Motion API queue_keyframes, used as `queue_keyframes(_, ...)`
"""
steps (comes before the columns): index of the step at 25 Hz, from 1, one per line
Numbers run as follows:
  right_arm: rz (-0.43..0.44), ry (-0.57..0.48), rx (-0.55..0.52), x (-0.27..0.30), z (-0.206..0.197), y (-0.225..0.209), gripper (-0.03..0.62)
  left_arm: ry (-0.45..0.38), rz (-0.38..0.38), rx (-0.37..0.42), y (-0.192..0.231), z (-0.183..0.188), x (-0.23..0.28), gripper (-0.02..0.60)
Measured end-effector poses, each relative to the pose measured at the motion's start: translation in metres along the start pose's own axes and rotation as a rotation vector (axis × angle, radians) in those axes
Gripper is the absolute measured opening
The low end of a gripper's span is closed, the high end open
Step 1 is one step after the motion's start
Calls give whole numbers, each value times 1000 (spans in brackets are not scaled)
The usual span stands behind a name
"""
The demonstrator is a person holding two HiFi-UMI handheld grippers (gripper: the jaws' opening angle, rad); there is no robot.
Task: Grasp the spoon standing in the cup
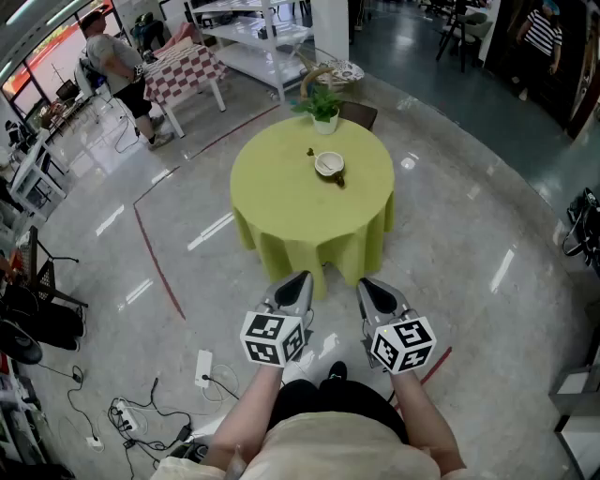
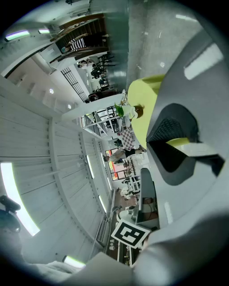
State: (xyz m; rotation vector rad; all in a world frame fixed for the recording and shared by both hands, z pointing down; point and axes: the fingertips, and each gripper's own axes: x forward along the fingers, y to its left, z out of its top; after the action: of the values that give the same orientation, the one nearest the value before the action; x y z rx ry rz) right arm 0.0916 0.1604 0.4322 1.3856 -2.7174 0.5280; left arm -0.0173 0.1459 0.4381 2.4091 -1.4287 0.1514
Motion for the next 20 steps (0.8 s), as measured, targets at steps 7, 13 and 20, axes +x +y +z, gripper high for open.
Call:
queue_keyframes(7,-15,-22,-37,1,3,-10,0,0,5,12,1,-2,6,2)
queue_keyframes(13,-14,-15,-29,7,5,-20,0,5,35,-6,10,-2,13,2)
queue_keyframes(20,-55,-17,12,18,4,-43,0,31,49,-17,27,-2,36,2)
